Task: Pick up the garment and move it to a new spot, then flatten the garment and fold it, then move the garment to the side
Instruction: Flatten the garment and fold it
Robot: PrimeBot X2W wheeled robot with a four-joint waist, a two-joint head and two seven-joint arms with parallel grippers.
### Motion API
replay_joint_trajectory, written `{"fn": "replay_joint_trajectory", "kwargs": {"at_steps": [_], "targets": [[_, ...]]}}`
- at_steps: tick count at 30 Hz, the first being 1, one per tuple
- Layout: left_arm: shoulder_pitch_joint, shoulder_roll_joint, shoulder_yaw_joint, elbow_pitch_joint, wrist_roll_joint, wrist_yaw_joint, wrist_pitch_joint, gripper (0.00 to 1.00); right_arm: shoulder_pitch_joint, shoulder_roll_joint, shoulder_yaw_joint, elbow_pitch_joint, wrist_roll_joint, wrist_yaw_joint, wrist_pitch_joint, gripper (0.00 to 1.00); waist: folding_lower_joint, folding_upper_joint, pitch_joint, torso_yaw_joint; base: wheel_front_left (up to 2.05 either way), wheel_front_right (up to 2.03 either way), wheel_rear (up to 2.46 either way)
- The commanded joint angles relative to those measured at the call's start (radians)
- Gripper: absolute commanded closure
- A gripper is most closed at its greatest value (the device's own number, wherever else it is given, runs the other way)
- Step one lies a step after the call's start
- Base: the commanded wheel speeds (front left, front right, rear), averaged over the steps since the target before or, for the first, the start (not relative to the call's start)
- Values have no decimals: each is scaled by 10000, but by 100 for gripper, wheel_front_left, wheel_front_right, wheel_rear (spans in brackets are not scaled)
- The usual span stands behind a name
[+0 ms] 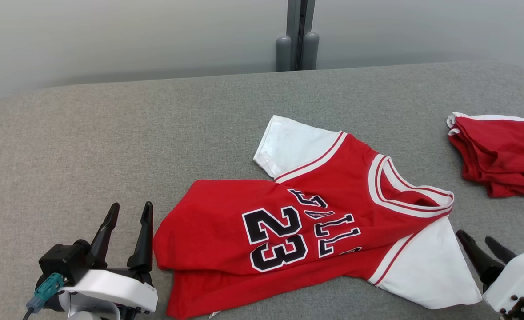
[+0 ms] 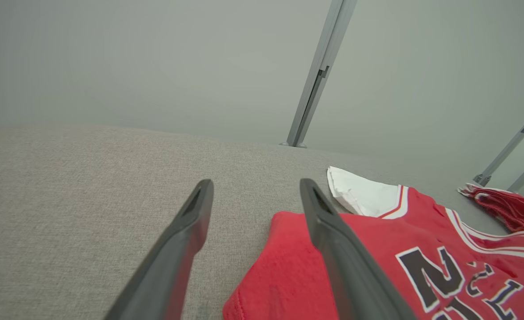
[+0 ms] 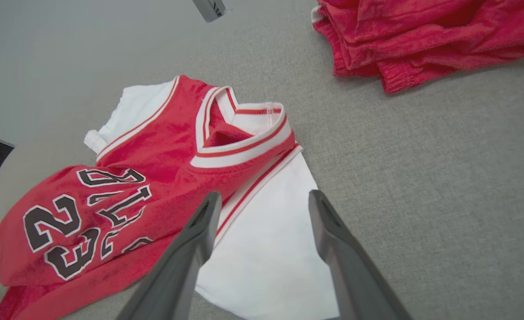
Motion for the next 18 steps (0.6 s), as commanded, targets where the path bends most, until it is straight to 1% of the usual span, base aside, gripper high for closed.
{"fn": "replay_joint_trajectory", "kwargs": {"at_steps": [1,4,8,12,18], "targets": [[68,58,22,-65,-30,39,3,0,-165,-46,-22,-321,67,2,-181,0,0,0,-80,-14,0,0,0],[144,106,28,-135,-40,85,21,0,-465,-163,39,-923,-7,2,-620,0,0,0,-186,-43,0,0,0],[144,166,87,-268,-35,189,18,0,-987,-168,312,-1191,-193,2,-1738,0,0,0,-319,-35,0,0,0],[132,235,158,-473,29,283,-16,0,-1414,-158,900,-897,-483,2,-3150,0,0,0,-448,43,0,0,0],[213,192,340,-922,185,446,-134,0,-1627,-609,2222,-224,-437,2,-5343,0,0,0,-648,194,0,0,0]]}}
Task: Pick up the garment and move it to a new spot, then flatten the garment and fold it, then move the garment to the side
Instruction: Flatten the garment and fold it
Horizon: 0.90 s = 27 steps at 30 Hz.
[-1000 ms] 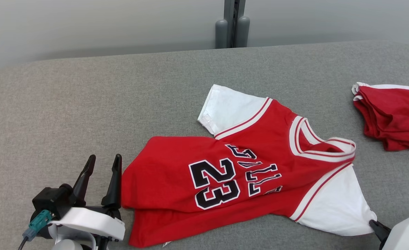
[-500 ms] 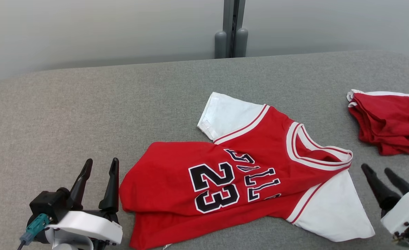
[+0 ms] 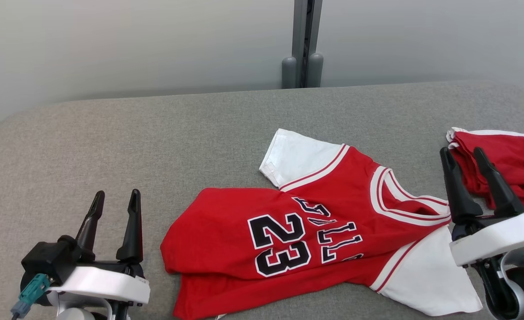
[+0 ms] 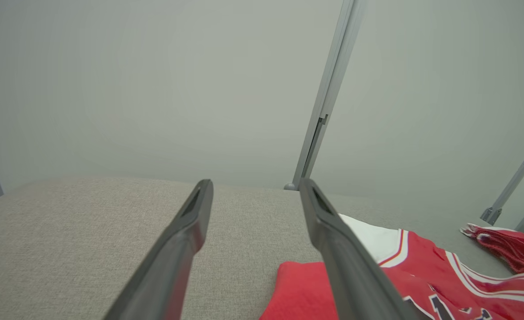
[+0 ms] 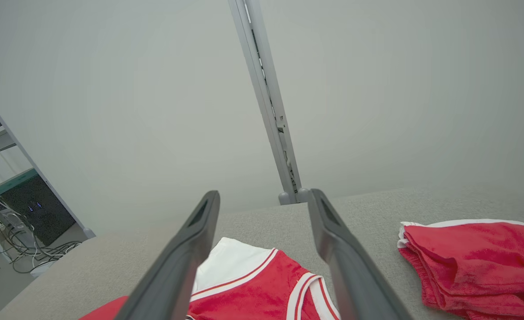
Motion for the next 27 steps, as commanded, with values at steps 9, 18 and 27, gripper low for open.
{"fn": "replay_joint_trajectory", "kwargs": {"at_steps": [9,18,27], "targets": [[367,-520,511,-272,556,164,-156,0,40,-910,1696,1947,324,2,-2549,0,0,0,-195,215,0,0,0],[624,-958,1201,-10,1411,224,-154,0,-254,-1022,2217,3351,295,2,-3523,0,0,0,-178,248,0,0,0],[700,-1372,1772,149,1949,-159,-156,0,-233,-933,2134,3738,304,2,-3826,0,0,0,-232,260,0,0,0]]}}
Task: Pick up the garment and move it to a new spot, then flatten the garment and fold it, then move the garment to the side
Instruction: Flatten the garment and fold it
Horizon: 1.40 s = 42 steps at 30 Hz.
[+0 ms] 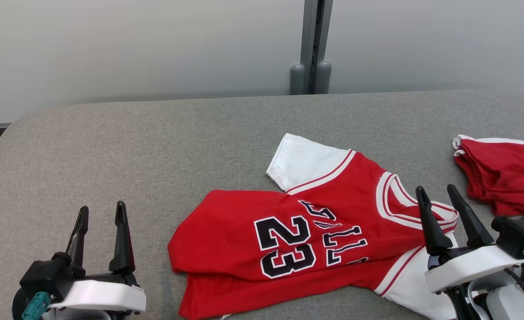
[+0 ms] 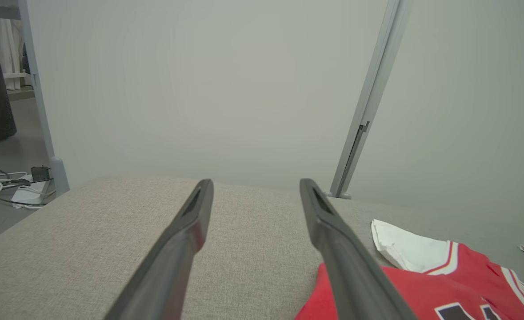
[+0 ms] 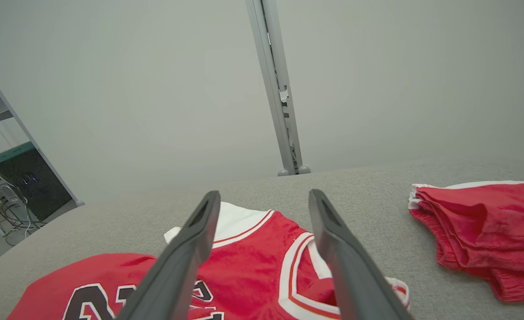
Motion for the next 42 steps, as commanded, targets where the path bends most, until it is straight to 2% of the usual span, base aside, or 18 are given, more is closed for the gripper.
{"fn": "replay_joint_trajectory", "kwargs": {"at_steps": [1,15,33,38,42], "targets": [[96,1,83,14,79,-52,-41,0,18,2,-31,5,22,2,-82,0,0,-1,-14,-11,0,0,0],[17,-350,530,199,423,-500,-42,0,-10,92,62,61,-22,2,-38,0,0,-1,-79,-47,0,0,0],[202,-496,648,443,571,-780,-39,0,55,29,5,-80,-4,2,164,0,0,-1,-271,-184,0,0,0],[321,-433,377,651,248,-1019,849,0,105,-286,-297,-311,-103,2,555,0,0,-1,-286,-248,0,0,0],[559,-322,222,253,25,-1093,1972,0,566,-641,-730,-247,6,2,1877,0,0,-1,-286,-236,0,0,0]]}}
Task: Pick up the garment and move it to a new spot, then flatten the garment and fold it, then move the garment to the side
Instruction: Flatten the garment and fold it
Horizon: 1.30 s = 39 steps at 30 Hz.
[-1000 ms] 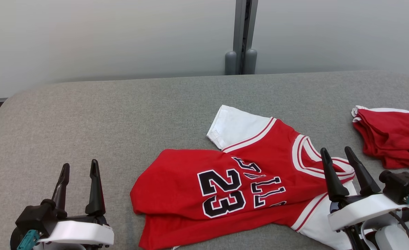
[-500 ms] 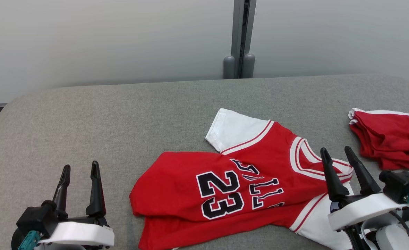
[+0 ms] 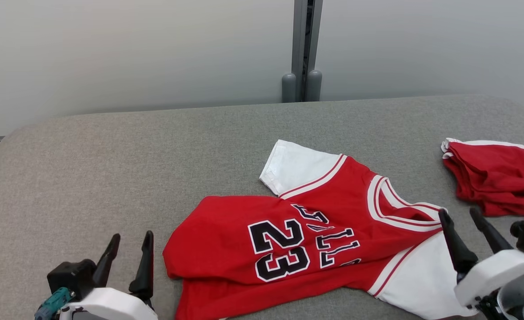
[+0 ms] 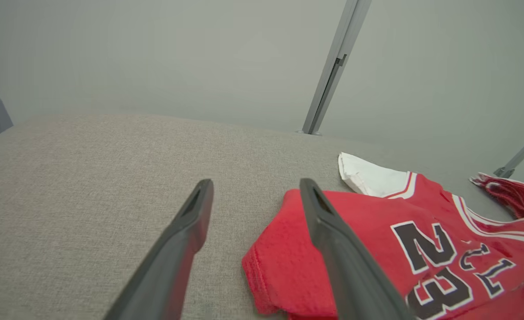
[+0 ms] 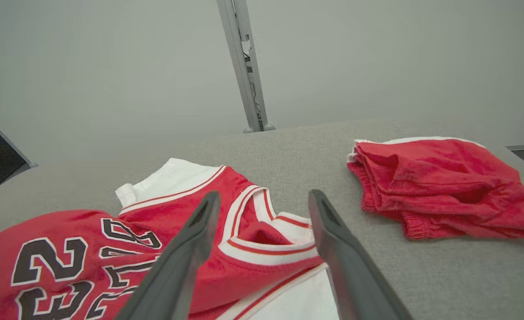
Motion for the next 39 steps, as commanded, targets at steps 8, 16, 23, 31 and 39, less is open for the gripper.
{"fn": "replay_joint_trajectory", "kwargs": {"at_steps": [8,16,23,31,39], "targets": [[973,531,-516,-1292,-392,-159,2849,0,1138,-17,-1210,158,75,2,2941,0,0,-1,185,-18,0,0,0],[1330,591,-836,-2087,-1028,-262,4390,0,1304,756,-2092,432,-437,2,4115,0,0,-1,551,-31,0,0,0],[1563,700,-1110,-2033,-1365,-287,5401,0,1218,1125,-2535,784,-821,2,4677,0,0,-1,771,-42,0,0,0],[1250,659,-1320,-1493,-1549,-393,5534,0,1027,1370,-2511,830,-936,4,4990,0,0,-1,1019,-36,0,0,0],[839,621,-1347,-774,-1466,-392,5188,0,925,1493,-2332,810,-848,5,5201,57,0,-1,1203,30,0,0,0]]}}
